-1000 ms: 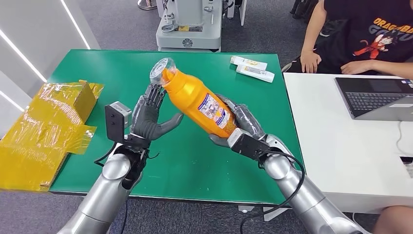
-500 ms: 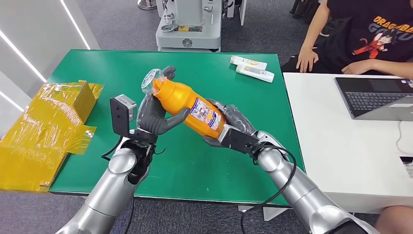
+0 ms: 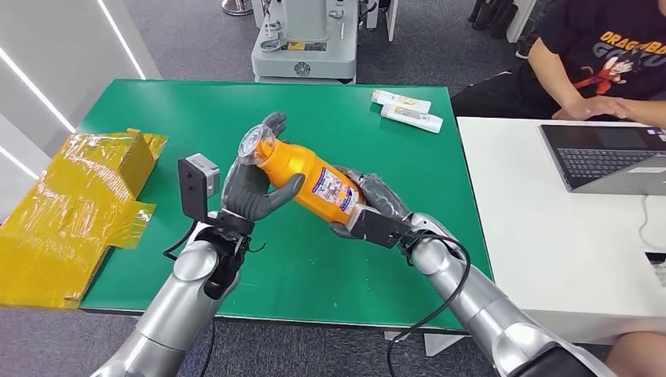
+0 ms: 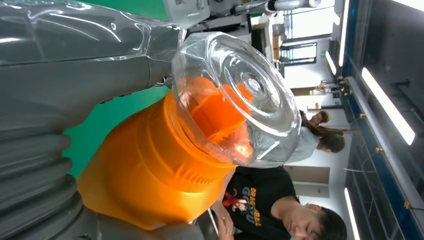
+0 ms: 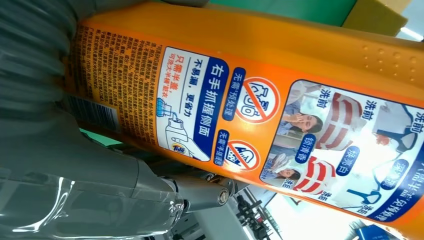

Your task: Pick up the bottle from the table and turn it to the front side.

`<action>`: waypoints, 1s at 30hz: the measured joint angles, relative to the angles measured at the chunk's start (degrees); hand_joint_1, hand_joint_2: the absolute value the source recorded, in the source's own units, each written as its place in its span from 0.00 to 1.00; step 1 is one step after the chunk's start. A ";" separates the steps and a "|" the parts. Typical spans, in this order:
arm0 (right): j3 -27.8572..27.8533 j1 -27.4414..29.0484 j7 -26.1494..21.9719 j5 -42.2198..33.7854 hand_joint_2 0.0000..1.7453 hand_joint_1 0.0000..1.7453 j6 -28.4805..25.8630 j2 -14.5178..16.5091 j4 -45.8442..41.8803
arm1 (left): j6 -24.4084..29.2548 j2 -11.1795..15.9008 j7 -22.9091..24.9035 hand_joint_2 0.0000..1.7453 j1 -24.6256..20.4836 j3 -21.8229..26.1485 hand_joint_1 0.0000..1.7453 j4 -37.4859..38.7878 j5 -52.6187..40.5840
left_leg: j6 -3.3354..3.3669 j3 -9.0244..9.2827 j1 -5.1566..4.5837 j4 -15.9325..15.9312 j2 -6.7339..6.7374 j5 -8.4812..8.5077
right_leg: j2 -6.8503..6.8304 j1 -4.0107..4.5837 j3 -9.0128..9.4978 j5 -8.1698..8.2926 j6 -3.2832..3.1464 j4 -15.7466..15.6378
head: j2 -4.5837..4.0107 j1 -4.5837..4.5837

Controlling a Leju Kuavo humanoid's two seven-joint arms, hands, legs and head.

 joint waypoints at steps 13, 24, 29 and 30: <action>0.35 -2.54 0.82 1.33 1.00 0.98 -1.03 0.33 2.86 | -1.03 -0.37 0.60 1.00 0.05 -0.34 1.00 0.35 1.31 | 0.00 0.00 0.01 0.00 0.00 0.00 | 0.00 0.01 0.00 0.00 0.00 0.01 | 0.00 0.00; 0.34 -2.54 1.38 2.05 1.00 0.00 -1.55 0.37 3.78 | -0.88 -0.55 0.62 1.00 0.06 -0.37 1.00 1.01 2.29 | 0.00 0.00 0.00 0.00 0.00 0.00 | 0.00 0.00 0.00 0.00 0.00 0.00 | 0.00 0.00; 0.34 -2.52 1.45 2.08 1.00 0.00 -1.67 0.37 3.78 | -0.84 -0.58 0.62 1.00 0.06 -0.37 1.00 1.01 2.29 | 0.00 0.00 0.00 0.00 0.00 0.00 | 0.00 0.00 0.00 0.00 0.00 0.00 | 0.00 0.00; 0.34 -2.51 1.50 2.09 1.00 0.00 -1.78 0.37 3.78 | -0.81 -0.60 0.63 1.00 0.07 -0.37 1.00 1.02 2.29 | 0.00 0.00 0.00 0.00 0.00 0.00 | 0.00 0.00 0.00 0.00 0.00 0.00 | 0.00 0.00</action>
